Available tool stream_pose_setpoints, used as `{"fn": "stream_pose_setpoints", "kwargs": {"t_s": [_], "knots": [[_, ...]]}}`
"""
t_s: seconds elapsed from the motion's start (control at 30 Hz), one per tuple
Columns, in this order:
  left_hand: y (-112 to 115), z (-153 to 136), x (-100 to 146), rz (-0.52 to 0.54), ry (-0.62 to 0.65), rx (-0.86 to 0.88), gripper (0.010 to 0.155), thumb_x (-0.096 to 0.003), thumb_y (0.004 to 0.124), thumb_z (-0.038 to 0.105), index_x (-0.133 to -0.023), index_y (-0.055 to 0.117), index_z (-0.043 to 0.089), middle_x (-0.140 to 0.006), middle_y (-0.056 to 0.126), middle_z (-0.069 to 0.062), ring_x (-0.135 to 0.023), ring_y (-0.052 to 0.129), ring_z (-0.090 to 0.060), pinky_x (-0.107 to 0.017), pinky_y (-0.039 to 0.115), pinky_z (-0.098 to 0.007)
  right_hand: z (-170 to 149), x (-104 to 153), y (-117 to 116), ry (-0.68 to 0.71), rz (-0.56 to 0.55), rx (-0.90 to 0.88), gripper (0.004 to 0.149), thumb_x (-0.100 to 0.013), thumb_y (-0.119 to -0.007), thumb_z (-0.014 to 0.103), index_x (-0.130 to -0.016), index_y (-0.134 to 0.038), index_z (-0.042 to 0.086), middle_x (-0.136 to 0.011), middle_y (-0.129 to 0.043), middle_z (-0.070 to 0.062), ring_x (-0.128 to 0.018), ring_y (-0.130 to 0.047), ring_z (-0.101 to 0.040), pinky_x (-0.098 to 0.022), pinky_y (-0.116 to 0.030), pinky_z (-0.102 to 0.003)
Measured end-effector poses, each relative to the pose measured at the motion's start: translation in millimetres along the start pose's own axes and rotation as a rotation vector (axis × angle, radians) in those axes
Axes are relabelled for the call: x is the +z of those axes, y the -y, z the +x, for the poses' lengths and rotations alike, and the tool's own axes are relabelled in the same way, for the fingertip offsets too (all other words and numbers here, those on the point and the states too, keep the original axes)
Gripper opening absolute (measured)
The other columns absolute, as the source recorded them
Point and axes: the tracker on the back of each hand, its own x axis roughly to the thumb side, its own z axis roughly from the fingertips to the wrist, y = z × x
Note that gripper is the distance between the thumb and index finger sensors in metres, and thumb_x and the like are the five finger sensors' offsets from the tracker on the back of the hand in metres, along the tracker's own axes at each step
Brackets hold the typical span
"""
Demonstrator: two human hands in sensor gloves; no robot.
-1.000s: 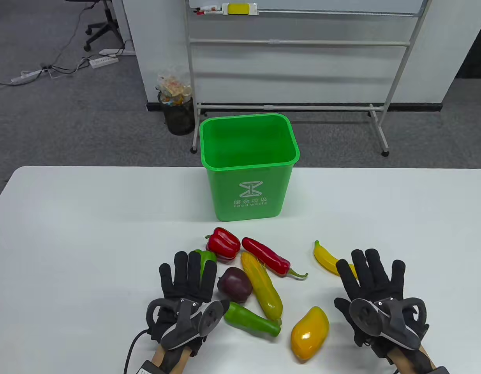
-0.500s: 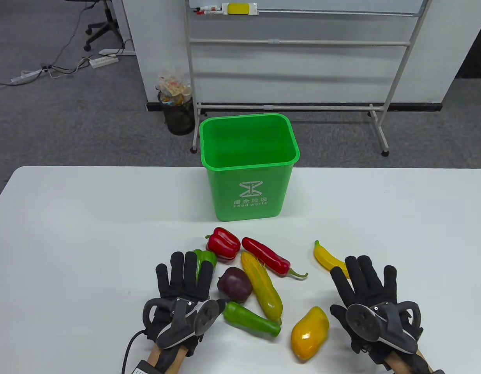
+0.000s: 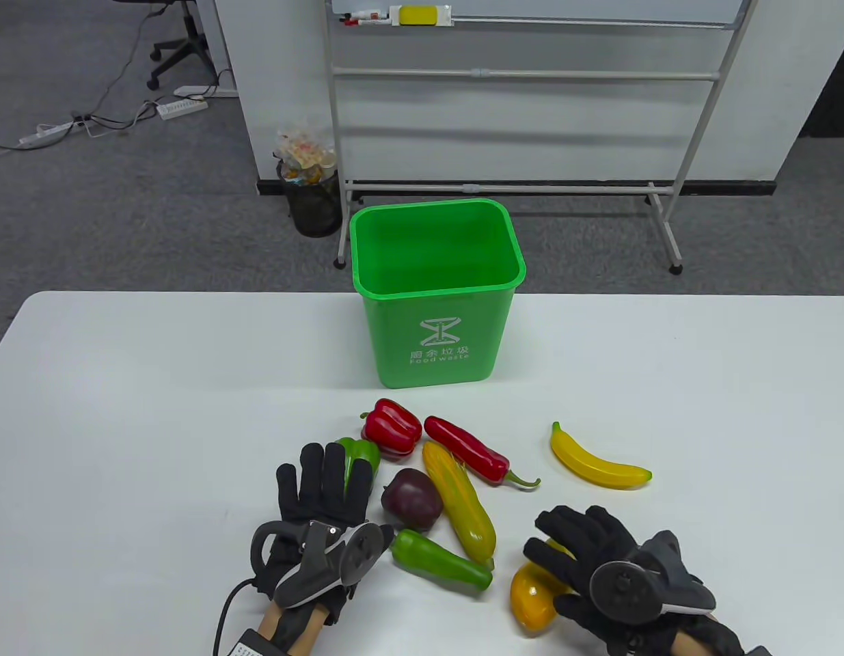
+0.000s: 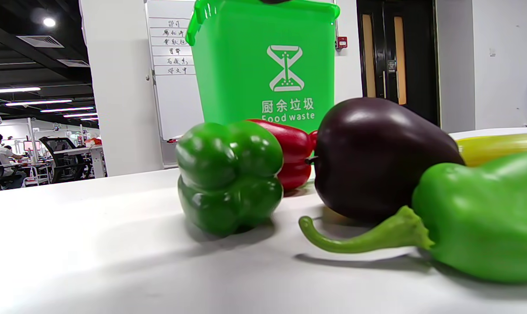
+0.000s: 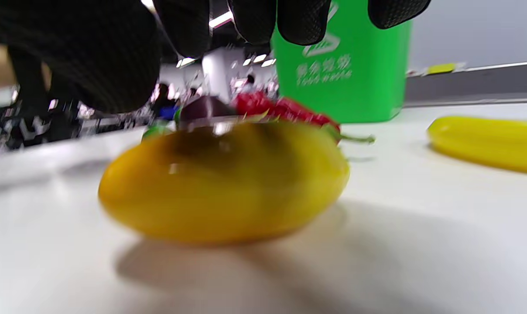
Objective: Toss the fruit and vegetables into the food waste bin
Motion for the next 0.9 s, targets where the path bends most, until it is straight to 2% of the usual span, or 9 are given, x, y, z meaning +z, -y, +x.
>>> {"fn": "stream_pose_setpoints", "kwargs": {"t_s": [0.13,0.23,0.33,0.43,0.6,0.7,0.8,0.87,0.9], "knots": [[1.0,1.1,-0.5,-0.012,0.002,-0.006,0.091,-0.0367,0.054,0.068,-0.108,0.030,0.017,-0.112,0.009,-0.025,-0.102,0.015,-0.058,-0.067,0.025,-0.077,3.4,-6.5,-18.7,0.025,0.090,0.036,0.087,-0.035,-0.090,0.047,-0.106,-0.040,0.045,-0.117,-0.029,0.005,-0.113,-0.040,-0.033,-0.077,-0.039,-0.069],[1.0,1.6,-0.3,-0.018,0.006,-0.006,0.091,-0.0368,0.054,0.068,-0.108,0.031,0.017,-0.112,0.009,-0.025,-0.102,0.016,-0.058,-0.067,0.026,-0.077,3.0,-8.0,-28.0,0.050,0.049,0.040,0.087,-0.033,-0.093,0.043,-0.105,-0.043,0.042,-0.116,-0.037,0.003,-0.112,-0.047,-0.033,-0.076,-0.044,-0.068],[1.1,2.2,-0.5,-0.025,0.008,-0.007,0.091,-0.0368,0.054,0.068,-0.108,0.031,0.017,-0.111,0.009,-0.025,-0.102,0.016,-0.058,-0.067,0.026,-0.077,5.1,-10.1,-38.4,0.051,0.049,0.084,0.092,-0.032,-0.095,0.038,-0.106,-0.039,0.040,-0.114,-0.040,0.001,-0.110,-0.049,-0.034,-0.076,-0.047,-0.067],[1.2,2.7,-0.4,-0.026,0.010,-0.007,0.090,-0.0369,0.054,0.068,-0.108,0.031,0.016,-0.111,0.009,-0.025,-0.102,0.016,-0.058,-0.067,0.026,-0.076,8.0,-13.0,-34.2,0.051,0.045,0.073,0.092,-0.031,-0.097,0.038,-0.106,-0.043,0.036,-0.111,-0.049,-0.003,-0.107,-0.060,-0.037,-0.073,-0.053,-0.067],[0.5,-0.4,-0.9,-0.026,-0.004,-0.005,0.090,-0.0368,0.054,0.067,-0.108,0.035,0.016,-0.113,0.017,-0.026,-0.103,0.021,-0.058,-0.068,0.029,-0.076,13.2,-12.1,-22.2,0.098,0.061,-0.318,0.089,-0.030,-0.098,0.045,-0.106,-0.051,0.033,-0.109,-0.061,-0.003,-0.100,-0.074,-0.036,-0.068,-0.064,-0.063],[1.6,-1.2,-1.6,-0.031,-0.005,0.001,0.089,-0.0367,0.055,0.067,-0.108,0.038,0.016,-0.113,0.021,-0.026,-0.103,0.025,-0.058,-0.068,0.032,-0.075,17.5,-15.6,-18.8,0.127,0.098,-0.501,0.090,-0.032,-0.092,0.056,-0.107,-0.049,0.029,-0.107,-0.065,-0.003,-0.094,-0.085,-0.033,-0.065,-0.073,-0.055],[0.0,-1.5,-1.3,-0.021,-0.001,0.003,0.088,-0.0366,0.055,0.067,-0.107,0.043,0.016,-0.113,0.028,-0.026,-0.103,0.035,-0.057,-0.069,0.038,-0.074,16.8,-27.7,-7.8,0.119,0.066,-0.862,0.093,-0.033,-0.090,0.057,-0.107,-0.049,0.019,-0.103,-0.069,-0.010,-0.087,-0.091,-0.037,-0.061,-0.076,-0.057],[-1.8,-2.9,-1.1,-0.010,-0.003,0.006,0.087,-0.0365,0.055,0.067,-0.105,0.049,0.014,-0.112,0.038,-0.026,-0.100,0.045,-0.057,-0.069,0.046,-0.071,7.6,-51.1,18.8,0.133,-0.039,-1.251,0.093,-0.034,-0.091,0.055,-0.107,-0.049,0.015,-0.102,-0.068,-0.014,-0.085,-0.090,-0.042,-0.059,-0.074,-0.061],[-2.1,-3.4,-1.1,-0.010,-0.002,0.005,0.086,-0.0365,0.055,0.067,-0.104,0.051,0.014,-0.112,0.041,-0.026,-0.099,0.048,-0.057,-0.068,0.048,-0.070,5.4,-57.2,27.5,0.136,-0.063,-1.314,0.094,-0.035,-0.092,0.053,-0.108,-0.047,0.015,-0.104,-0.065,-0.015,-0.087,-0.087,-0.043,-0.061,-0.071,-0.063]]}}
